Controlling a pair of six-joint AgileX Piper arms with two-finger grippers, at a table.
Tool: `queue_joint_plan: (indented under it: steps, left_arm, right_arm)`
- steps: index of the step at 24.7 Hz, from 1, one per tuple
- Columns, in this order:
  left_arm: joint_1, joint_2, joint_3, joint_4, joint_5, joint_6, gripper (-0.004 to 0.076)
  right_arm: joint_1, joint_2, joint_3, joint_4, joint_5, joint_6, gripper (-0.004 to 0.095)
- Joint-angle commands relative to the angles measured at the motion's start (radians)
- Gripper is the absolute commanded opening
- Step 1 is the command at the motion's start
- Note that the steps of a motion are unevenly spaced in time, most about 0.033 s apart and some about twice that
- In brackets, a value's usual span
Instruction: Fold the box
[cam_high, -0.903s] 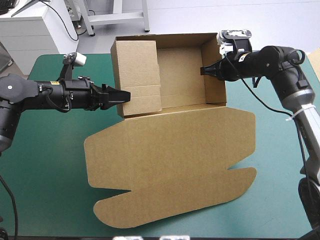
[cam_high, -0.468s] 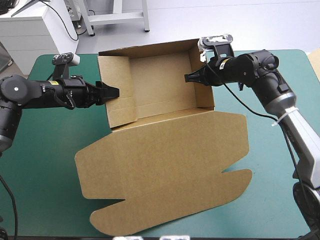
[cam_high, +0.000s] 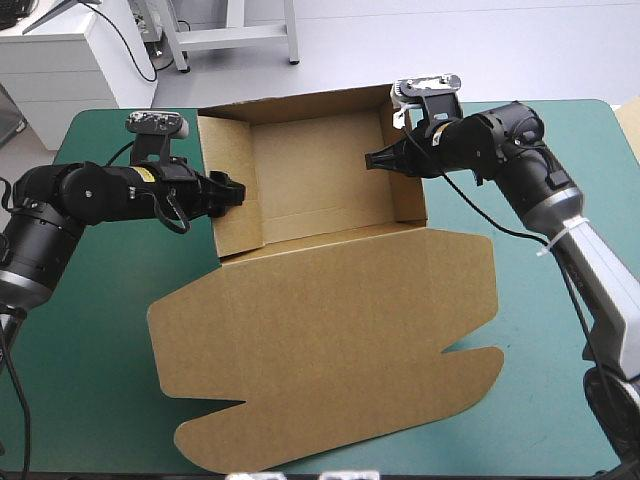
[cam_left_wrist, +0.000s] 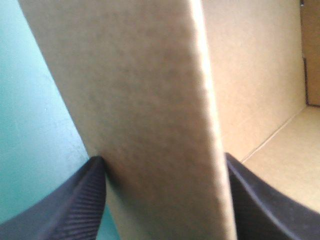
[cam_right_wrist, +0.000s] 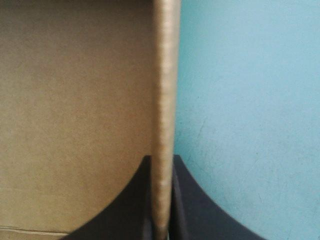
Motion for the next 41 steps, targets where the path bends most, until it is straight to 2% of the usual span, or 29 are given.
queue_joint_plan:
  steps: [1, 3, 6, 9, 15, 20, 26, 41]
  left_arm:
    - [-0.028, -0.029, -0.029, 0.04, -0.064, -0.099, 0.0363]
    - [-0.032, -0.022, -0.029, 0.071, -0.064, -0.129, 0.029]
    - [-0.032, -0.004, -0.029, 0.089, -0.068, -0.131, 0.0232]
    - [-0.032, 0.026, -0.029, 0.098, -0.087, -0.117, -0.0006]
    - [-0.033, 0.099, -0.029, 0.095, -0.082, -0.103, -0.0008]
    - [-0.033, 0.181, -0.029, 0.099, -0.036, -0.103, -0.0008]
    - [-0.033, 0.253, -0.029, 0.099, 0.0, -0.103, -0.0008]
    - [-0.044, 0.423, -0.029, 0.165, 0.004, -0.103, -0.0008]
  right_arm:
    - [0.01, -0.047, -0.028, 0.032, -0.038, 0.022, -0.0013]
    - [0.01, -0.047, -0.028, 0.034, -0.034, 0.039, -0.0014]
    - [0.01, -0.047, -0.028, 0.032, -0.005, 0.056, -0.0014]
    - [0.01, -0.047, -0.028, 0.01, 0.047, 0.061, -0.0014]
    - [0.01, -0.045, -0.028, -0.089, 0.138, 0.085, -0.0015]
    - [0.01, 0.039, -0.028, -0.103, 0.233, 0.087, -0.0015]
    - [0.01, 0.131, -0.028, -0.036, 0.207, 0.087, -0.0015]
    - [0.01, 0.256, -0.028, -0.035, 0.208, 0.087, -0.0015]
